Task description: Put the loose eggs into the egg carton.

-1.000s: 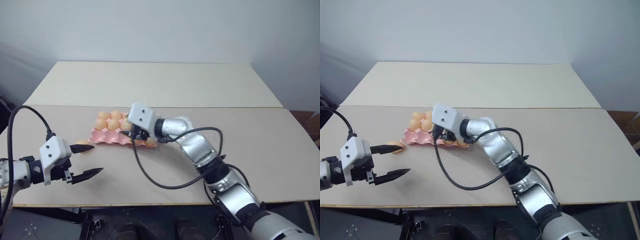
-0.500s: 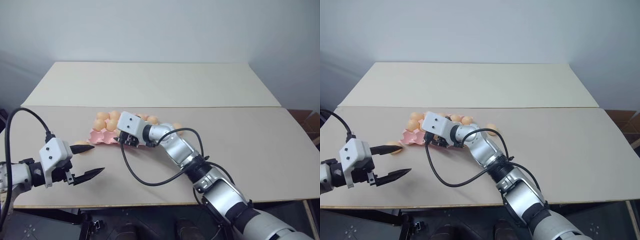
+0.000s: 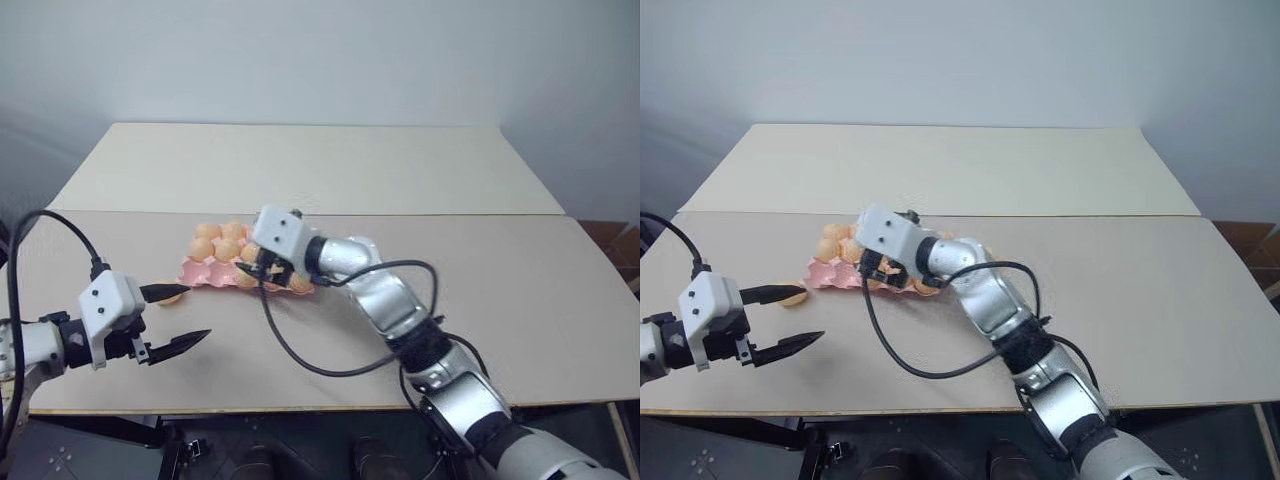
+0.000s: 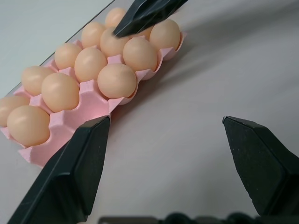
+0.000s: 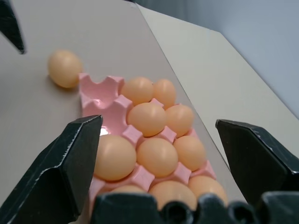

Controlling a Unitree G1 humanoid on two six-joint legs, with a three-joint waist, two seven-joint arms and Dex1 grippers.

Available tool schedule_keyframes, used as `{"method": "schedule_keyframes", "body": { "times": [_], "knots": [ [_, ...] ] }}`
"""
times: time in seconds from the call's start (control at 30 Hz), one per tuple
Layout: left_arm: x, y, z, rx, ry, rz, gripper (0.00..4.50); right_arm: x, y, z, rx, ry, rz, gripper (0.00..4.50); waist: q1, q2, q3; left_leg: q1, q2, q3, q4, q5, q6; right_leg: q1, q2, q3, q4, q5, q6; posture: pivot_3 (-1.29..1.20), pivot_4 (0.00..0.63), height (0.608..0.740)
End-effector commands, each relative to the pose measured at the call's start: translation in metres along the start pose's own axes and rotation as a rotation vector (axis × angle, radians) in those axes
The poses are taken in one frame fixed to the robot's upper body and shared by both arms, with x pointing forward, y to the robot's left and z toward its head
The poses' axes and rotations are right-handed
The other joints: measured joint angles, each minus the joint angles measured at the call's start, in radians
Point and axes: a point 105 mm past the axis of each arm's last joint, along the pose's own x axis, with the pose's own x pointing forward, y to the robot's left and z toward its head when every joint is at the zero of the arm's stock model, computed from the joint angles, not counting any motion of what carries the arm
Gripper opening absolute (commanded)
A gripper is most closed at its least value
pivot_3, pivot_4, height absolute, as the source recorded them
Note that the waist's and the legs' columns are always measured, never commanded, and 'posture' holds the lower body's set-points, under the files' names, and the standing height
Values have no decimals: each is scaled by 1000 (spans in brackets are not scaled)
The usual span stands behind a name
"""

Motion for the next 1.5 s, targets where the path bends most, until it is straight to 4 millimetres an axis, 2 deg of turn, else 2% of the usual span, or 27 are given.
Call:
{"method": "schedule_keyframes", "body": {
  "times": [0.03,0.17,0.27,0.4,0.5,0.7,0.87,1.0,1.2,1.5],
  "knots": [
    [0,2,8,27,-32,-2,4182,-50,4,-2,49,18,66,4487,10,0,0,0,0,0,0,0,0,0,0,0,0,0,0,0,150,740],
    [4,4,8,8,-48,-5,4182,-106,11,-28,117,170,100,4487,17,0,0,0,0,0,0,0,0,0,0,0,0,0,0,0,150,740],
    [7,6,16,-19,-106,-8,4182,-140,12,-33,154,264,84,4487,12,0,0,2,0,0,0,0,0,1,1,1,0,0,0,0,150,740],
    [6,8,22,-13,-144,-35,4182,-174,9,-35,186,393,6,4487,12,0,0,1,0,0,0,0,0,1,1,1,-1,0,0,0,150,740],
    [6,12,19,-16,-126,-38,4182,-196,6,-36,212,466,-56,4487,17,0,0,1,0,1,0,0,0,1,1,1,-1,0,0,0,150,740],
    [8,16,18,-14,-130,-46,4182,-216,7,-39,264,539,-131,4487,19,0,0,1,0,1,1,0,0,2,1,1,-1,0,0,0,150,740],
    [11,20,19,-1,-133,-50,4182,-222,8,-42,286,554,-173,4487,19,0,0,1,-1,1,1,0,0,2,1,1,-1,0,0,0,150,740],
    [12,20,19,4,-136,-50,4182,-217,3,-43,276,534,-201,4487,19,0,0,1,-1,1,1,0,0,2,1,1,-1,0,0,0,150,740],
    [13,19,20,10,-140,-46,4182,-191,-18,-47,250,460,-289,4487,15,-1,0,1,-1,1,1,0,0,2,1,1,-1,0,0,0,150,740],
    [14,14,21,21,-145,-29,4182,-144,-43,-74,266,388,-387,4487,15,-1,0,0,-1,1,1,0,0,1,0,1,0,0,0,0,150,740]
  ]
}}
